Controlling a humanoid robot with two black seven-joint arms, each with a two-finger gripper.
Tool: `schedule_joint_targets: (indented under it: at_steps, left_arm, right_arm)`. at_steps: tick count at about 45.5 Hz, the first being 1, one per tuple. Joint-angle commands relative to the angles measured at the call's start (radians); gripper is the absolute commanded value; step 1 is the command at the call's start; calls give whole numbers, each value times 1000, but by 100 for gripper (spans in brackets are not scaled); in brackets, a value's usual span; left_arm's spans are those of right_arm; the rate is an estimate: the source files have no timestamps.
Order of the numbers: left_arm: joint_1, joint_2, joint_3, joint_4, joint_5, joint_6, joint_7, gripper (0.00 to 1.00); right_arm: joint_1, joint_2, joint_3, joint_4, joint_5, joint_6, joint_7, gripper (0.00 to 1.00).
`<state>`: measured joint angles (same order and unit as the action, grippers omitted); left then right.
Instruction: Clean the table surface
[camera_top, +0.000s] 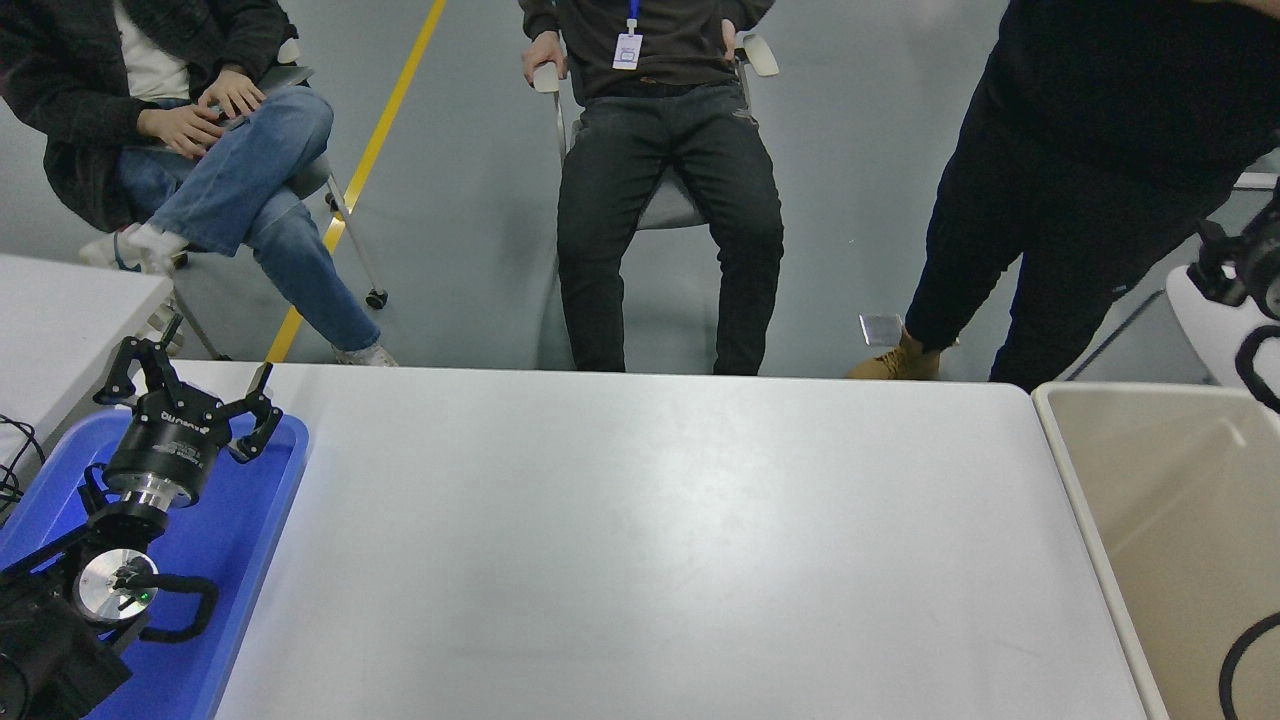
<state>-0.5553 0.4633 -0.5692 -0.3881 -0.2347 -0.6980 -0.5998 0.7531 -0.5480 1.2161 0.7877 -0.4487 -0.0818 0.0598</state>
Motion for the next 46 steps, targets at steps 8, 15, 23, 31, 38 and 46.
schedule_joint_targets:
  at_steps: [8,15,23,31,38,46]
  left_arm:
    - [0,0,0,0,0,0,0,100]
    - [0,0,0,0,0,0,0,100]
    - [0,0,0,0,0,0,0,100]
    - [0,0,0,0,0,0,0,100]
    - [0,0,0,0,0,0,0,100]
    - [0,0,0,0,0,0,0,100]
  right_arm:
    - [-146,114,152,170,-7,91,60,99]
    - [-199,154,152,171,-7,93,129,99]
    - [-251,209,152,168,-8,90,178,99]
    - [-307,261,138,159,-13,91,186,99]
    - [-328,296,89,101,-13,88,186,99]
    - [-327,299,43,-5,-13,91,186,99]
